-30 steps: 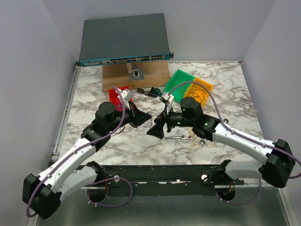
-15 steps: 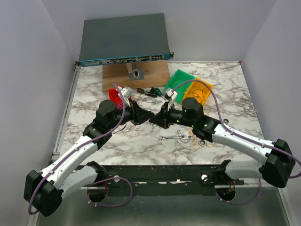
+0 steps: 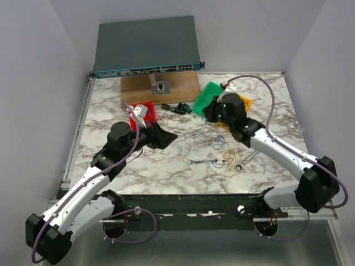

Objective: Untangle the cables

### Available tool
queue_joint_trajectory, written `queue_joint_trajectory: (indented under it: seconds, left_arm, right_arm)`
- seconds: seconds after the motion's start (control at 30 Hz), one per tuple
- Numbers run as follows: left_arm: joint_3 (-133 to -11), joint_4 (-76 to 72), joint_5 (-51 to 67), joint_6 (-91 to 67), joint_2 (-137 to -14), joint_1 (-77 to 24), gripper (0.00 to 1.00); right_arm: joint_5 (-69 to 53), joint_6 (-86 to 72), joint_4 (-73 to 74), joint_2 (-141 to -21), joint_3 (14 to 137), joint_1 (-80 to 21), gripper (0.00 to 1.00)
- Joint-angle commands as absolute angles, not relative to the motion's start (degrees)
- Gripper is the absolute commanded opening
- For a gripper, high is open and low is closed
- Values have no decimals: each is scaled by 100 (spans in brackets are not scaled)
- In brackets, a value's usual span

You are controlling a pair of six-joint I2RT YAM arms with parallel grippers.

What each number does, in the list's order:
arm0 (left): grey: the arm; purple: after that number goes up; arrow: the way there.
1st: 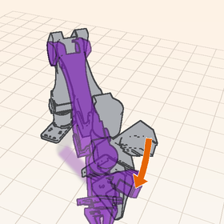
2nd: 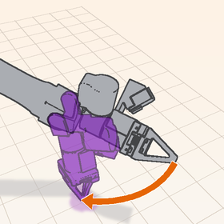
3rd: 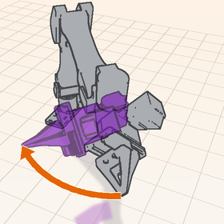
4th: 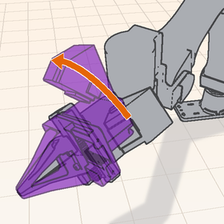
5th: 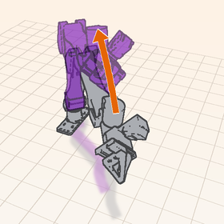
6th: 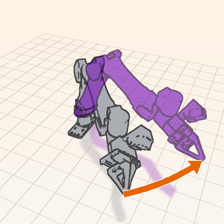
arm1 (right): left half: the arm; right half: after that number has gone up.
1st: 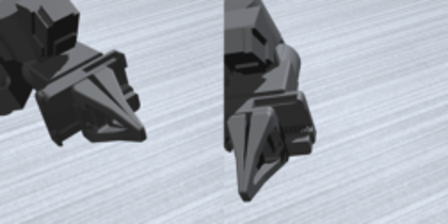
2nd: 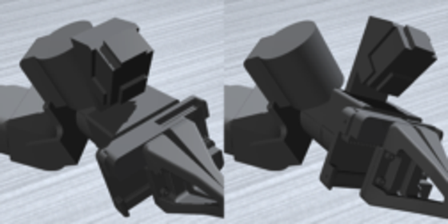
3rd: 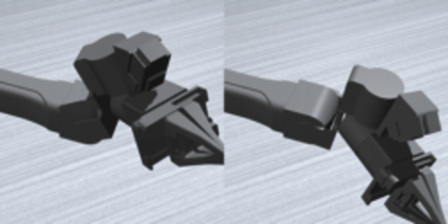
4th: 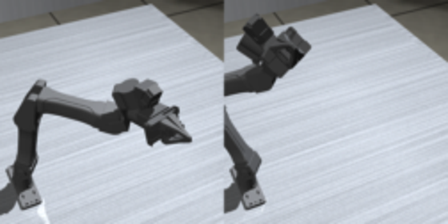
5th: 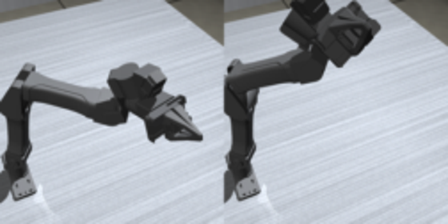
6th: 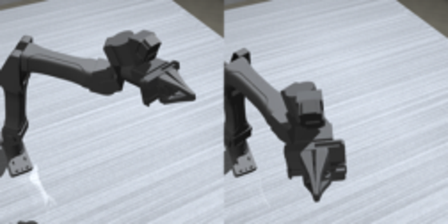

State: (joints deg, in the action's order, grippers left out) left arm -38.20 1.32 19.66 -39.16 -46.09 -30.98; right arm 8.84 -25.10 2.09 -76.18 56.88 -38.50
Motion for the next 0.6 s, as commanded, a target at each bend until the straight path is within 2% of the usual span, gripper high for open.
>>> queue_joint_trajectory:
  seconds: [0.0,0.33,0.47,0.53,0.57]
  left_arm:
    - [-3475,-196,2001,-4021,-4882,-3195,80]
    - [-3521,-512,1606,-3960,-5631,-3769,94]
    - [-3640,-574,1579,-3912,-5951,-3878,95]
    - [-3685,-614,1558,-3882,-6073,-3902,95]
    - [-3713,-636,1542,-3861,-6138,-3919,95]
  right_arm:
    - [1070,-3123,467,-8121,6217,-2785,1]
    - [2242,-3559,394,-9706,7090,-1877,1]
    - [3011,-3858,439,-9994,7126,-1813,1]
    - [3144,-3903,321,-10018,7050,-1777,3]
    - [3141,-3880,298,-10042,7062,-1759,14]
